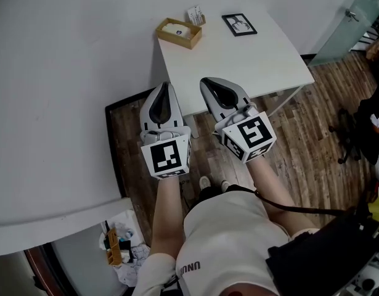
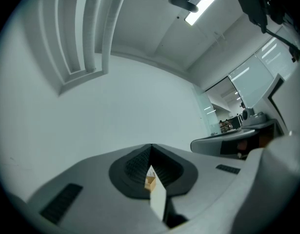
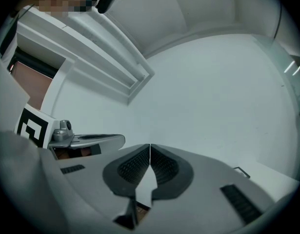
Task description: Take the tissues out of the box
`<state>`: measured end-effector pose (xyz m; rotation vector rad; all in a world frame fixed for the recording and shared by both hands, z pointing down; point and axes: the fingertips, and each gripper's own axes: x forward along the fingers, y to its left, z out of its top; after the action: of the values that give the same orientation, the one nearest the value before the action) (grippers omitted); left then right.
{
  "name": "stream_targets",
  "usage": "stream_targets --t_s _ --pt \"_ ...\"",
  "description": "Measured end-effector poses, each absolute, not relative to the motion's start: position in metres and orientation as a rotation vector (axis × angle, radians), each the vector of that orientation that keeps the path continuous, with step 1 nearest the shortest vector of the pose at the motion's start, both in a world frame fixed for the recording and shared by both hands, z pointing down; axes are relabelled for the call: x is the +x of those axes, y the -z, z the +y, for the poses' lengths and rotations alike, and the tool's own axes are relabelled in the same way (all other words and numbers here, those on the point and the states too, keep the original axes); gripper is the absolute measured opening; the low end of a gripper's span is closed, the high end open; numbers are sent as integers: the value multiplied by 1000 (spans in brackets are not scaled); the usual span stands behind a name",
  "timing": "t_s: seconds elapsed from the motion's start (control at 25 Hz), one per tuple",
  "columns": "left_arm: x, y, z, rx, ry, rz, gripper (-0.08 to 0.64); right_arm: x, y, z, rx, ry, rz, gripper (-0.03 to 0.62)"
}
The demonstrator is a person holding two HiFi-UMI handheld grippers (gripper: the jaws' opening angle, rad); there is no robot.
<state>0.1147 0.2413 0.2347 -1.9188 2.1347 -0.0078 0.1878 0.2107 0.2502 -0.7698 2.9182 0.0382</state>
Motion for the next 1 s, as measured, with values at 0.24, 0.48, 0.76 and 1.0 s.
stream_targets --t_s 0.24,0.48,0.76,1.0 --pt "91 -230 235 -1930 17 2117 12 169 -246 205 -802 -52 2901 21" --pt "73 -239 223 -1959 4 2123 12 156 -250 195 -827 -26 2893 21" --pt "57 -252 191 -1965 -7 2146 12 147 -259 155 -836 19 2887 20" --pt "33 -253 146 -1936 -15 2181 12 127 -262 100 -830 16 2898 20"
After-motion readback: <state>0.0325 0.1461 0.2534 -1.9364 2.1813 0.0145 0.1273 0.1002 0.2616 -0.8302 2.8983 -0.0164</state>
